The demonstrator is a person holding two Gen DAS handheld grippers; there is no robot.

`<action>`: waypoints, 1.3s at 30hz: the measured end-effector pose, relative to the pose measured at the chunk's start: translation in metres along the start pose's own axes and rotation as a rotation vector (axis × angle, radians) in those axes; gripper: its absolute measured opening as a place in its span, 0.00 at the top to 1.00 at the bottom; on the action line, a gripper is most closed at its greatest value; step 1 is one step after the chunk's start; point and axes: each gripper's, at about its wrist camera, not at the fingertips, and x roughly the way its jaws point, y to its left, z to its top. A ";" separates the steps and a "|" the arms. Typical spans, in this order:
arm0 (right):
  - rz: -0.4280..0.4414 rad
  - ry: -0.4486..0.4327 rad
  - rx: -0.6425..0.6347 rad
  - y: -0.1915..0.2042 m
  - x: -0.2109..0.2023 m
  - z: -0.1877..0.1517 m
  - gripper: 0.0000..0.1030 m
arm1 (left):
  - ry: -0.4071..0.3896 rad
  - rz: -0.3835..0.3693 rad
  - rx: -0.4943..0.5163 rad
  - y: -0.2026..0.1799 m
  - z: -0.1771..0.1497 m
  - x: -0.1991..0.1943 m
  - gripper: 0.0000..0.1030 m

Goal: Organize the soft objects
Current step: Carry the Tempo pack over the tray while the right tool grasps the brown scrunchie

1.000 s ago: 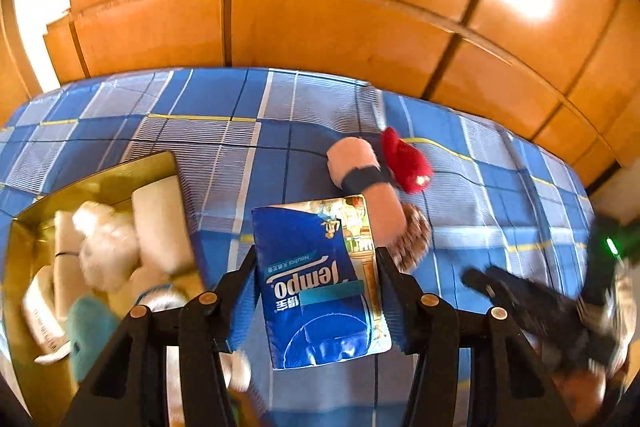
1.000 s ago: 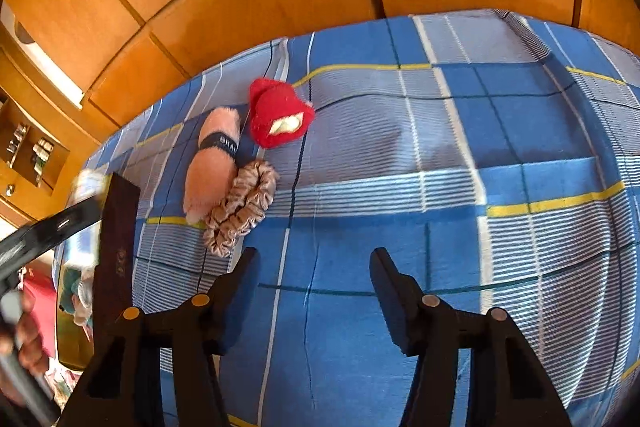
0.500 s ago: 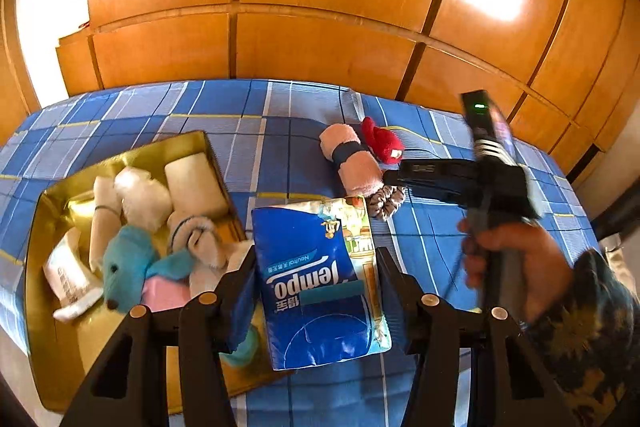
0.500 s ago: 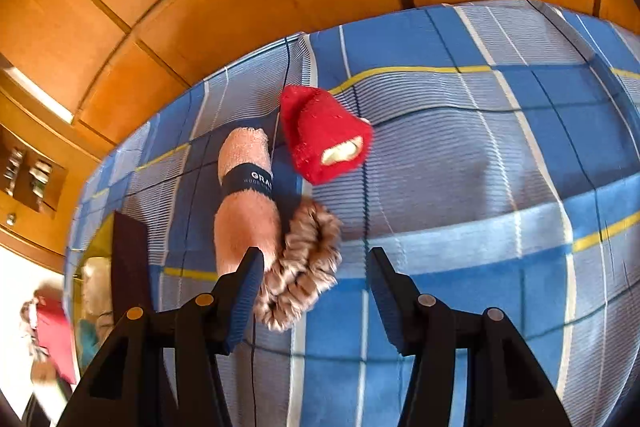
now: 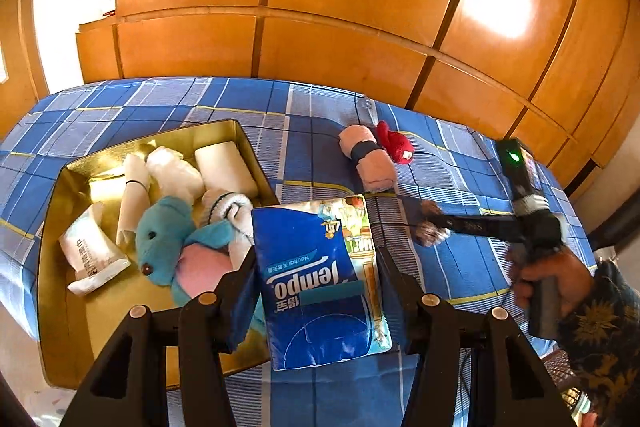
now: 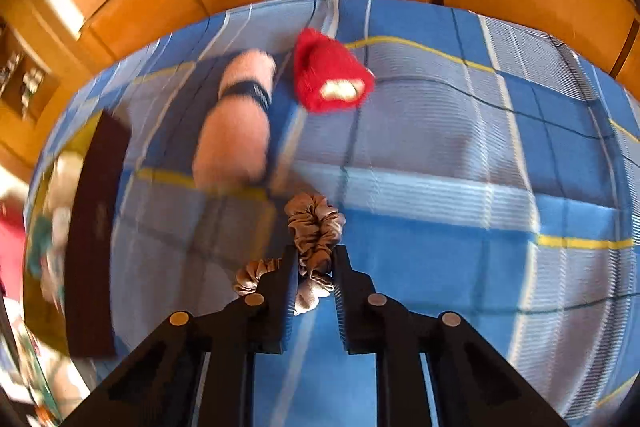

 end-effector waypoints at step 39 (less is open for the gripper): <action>-0.092 -0.223 -0.196 0.003 -0.004 -0.041 0.82 | -0.135 0.227 -0.004 0.026 -0.018 -0.026 0.47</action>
